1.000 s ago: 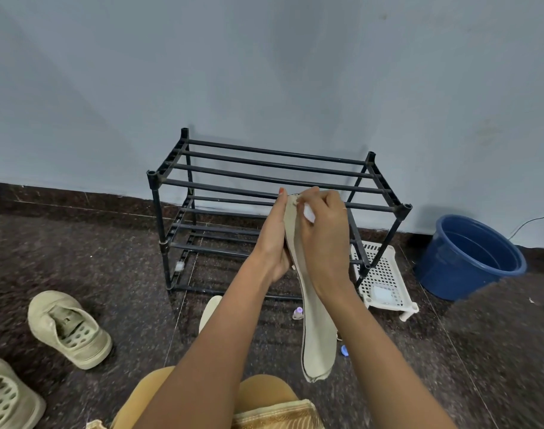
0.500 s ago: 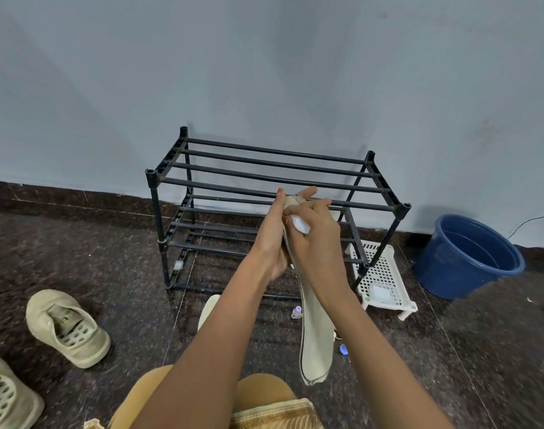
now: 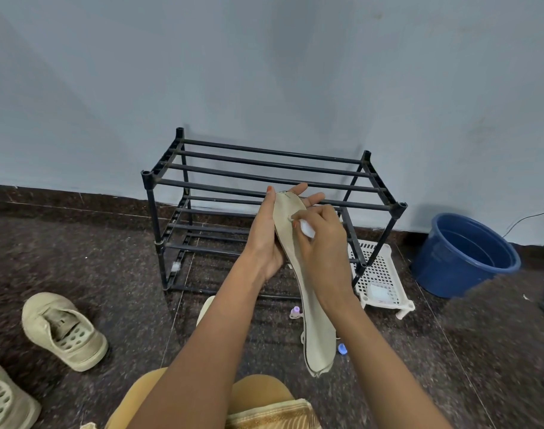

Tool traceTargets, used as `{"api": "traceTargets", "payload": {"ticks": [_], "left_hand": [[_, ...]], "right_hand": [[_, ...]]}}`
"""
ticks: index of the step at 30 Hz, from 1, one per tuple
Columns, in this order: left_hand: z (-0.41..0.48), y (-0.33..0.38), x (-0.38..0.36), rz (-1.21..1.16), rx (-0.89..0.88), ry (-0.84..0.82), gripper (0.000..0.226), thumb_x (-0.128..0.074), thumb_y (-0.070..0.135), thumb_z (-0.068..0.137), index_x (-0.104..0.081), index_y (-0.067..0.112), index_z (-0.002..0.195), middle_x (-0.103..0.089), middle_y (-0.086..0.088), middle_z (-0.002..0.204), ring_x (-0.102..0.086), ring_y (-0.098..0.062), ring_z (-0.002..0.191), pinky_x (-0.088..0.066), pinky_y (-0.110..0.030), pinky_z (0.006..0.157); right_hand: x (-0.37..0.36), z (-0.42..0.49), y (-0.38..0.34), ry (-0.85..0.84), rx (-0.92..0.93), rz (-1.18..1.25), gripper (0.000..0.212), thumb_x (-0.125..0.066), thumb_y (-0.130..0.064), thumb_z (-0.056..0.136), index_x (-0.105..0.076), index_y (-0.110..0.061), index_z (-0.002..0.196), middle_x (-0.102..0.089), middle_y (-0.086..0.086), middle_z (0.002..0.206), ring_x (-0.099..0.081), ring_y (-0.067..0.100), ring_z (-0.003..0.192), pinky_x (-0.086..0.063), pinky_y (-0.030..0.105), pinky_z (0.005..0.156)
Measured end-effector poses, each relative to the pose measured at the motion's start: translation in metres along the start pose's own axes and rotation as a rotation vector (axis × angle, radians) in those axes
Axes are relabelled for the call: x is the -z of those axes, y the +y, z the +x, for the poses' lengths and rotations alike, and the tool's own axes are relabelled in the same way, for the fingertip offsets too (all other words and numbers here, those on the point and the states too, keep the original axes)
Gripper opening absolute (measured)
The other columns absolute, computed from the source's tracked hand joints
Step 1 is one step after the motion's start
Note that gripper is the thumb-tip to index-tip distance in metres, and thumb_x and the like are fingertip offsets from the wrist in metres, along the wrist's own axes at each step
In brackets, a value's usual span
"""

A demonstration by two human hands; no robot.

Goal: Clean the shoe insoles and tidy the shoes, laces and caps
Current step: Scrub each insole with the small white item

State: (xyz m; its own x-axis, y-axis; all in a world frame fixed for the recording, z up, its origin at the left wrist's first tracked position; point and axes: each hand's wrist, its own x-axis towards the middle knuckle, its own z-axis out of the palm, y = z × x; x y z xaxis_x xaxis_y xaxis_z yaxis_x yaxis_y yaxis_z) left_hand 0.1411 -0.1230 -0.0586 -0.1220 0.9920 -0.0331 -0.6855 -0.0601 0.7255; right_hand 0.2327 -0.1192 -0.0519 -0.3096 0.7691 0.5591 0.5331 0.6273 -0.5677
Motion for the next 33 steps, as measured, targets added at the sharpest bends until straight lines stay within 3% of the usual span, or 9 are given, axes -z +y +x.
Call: {"api": "traceTargets", "payload": {"ticks": [3, 11, 17, 21, 24, 30, 33], "left_hand": [[0.000, 0.000, 0.000, -0.008, -0.011, -0.003, 0.056, -0.015, 0.048, 0.100, -0.056, 0.015, 0.118, -0.068, -0.007, 0.111, -0.067, -0.019, 0.097, -0.053, -0.031, 0.087], [0.003, 0.002, 0.005, -0.129, -0.038, 0.011, 0.051, -0.020, 0.049, 0.099, -0.060, 0.018, 0.107, -0.071, -0.004, 0.100, -0.061, -0.012, 0.077, -0.053, -0.027, 0.074], [0.002, 0.002, 0.004, -0.202, -0.062, 0.004, 0.048, -0.023, 0.046, 0.099, -0.061, 0.017, 0.106, -0.070, -0.006, 0.097, -0.058, -0.011, 0.070, -0.052, -0.024, 0.066], [0.002, 0.001, 0.002, -0.230, -0.049, 0.007, 0.048, -0.024, 0.046, 0.099, -0.061, 0.016, 0.106, -0.070, -0.008, 0.098, -0.057, -0.012, 0.069, -0.052, -0.025, 0.066], [0.002, 0.002, 0.002, -0.187, -0.034, 0.004, 0.051, -0.022, 0.048, 0.098, -0.061, 0.017, 0.106, -0.070, -0.007, 0.101, -0.059, -0.011, 0.071, -0.051, -0.028, 0.073], [0.000, 0.004, 0.002, -0.112, -0.038, 0.013, 0.053, -0.019, 0.049, 0.099, -0.061, 0.018, 0.110, -0.068, -0.007, 0.111, -0.060, -0.012, 0.081, -0.049, -0.031, 0.084], [0.001, 0.003, 0.002, -0.108, -0.047, 0.017, 0.053, -0.019, 0.049, 0.099, -0.061, 0.018, 0.110, -0.067, -0.007, 0.110, -0.059, -0.013, 0.081, -0.049, -0.031, 0.084]], "right_hand": [[-0.003, 0.003, 0.001, 0.035, 0.020, -0.059, 0.017, -0.057, -0.003, 0.085, -0.065, -0.006, 0.100, -0.053, 0.005, 0.096, -0.052, 0.018, 0.091, -0.041, 0.021, 0.070], [-0.003, -0.003, -0.007, -0.083, -0.024, 0.183, 0.014, -0.058, -0.002, 0.085, -0.069, -0.007, 0.092, -0.051, -0.002, 0.086, -0.048, 0.000, 0.084, -0.032, -0.001, 0.073], [0.004, -0.008, -0.010, -0.194, -0.045, 0.275, 0.012, -0.061, -0.002, 0.083, -0.070, -0.005, 0.091, -0.063, 0.011, 0.094, -0.052, 0.003, 0.085, -0.031, -0.003, 0.077], [0.006, -0.010, -0.009, -0.190, -0.022, 0.235, 0.011, -0.062, -0.002, 0.082, -0.070, -0.004, 0.090, -0.062, 0.011, 0.093, -0.051, 0.008, 0.087, -0.031, -0.003, 0.078], [0.004, -0.008, -0.004, -0.135, -0.003, 0.125, 0.013, -0.060, -0.003, 0.084, -0.069, -0.005, 0.092, -0.052, 0.001, 0.087, -0.049, 0.007, 0.084, -0.033, 0.000, 0.076], [-0.003, -0.003, 0.004, 0.030, 0.061, -0.147, 0.017, -0.061, 0.001, 0.081, -0.066, -0.004, 0.096, -0.054, 0.007, 0.091, -0.054, 0.022, 0.089, -0.042, 0.025, 0.068], [-0.006, -0.005, 0.004, 0.056, 0.039, -0.130, 0.017, -0.060, 0.000, 0.082, -0.066, -0.005, 0.098, -0.053, 0.005, 0.093, -0.053, 0.020, 0.091, -0.039, 0.022, 0.071]]}}
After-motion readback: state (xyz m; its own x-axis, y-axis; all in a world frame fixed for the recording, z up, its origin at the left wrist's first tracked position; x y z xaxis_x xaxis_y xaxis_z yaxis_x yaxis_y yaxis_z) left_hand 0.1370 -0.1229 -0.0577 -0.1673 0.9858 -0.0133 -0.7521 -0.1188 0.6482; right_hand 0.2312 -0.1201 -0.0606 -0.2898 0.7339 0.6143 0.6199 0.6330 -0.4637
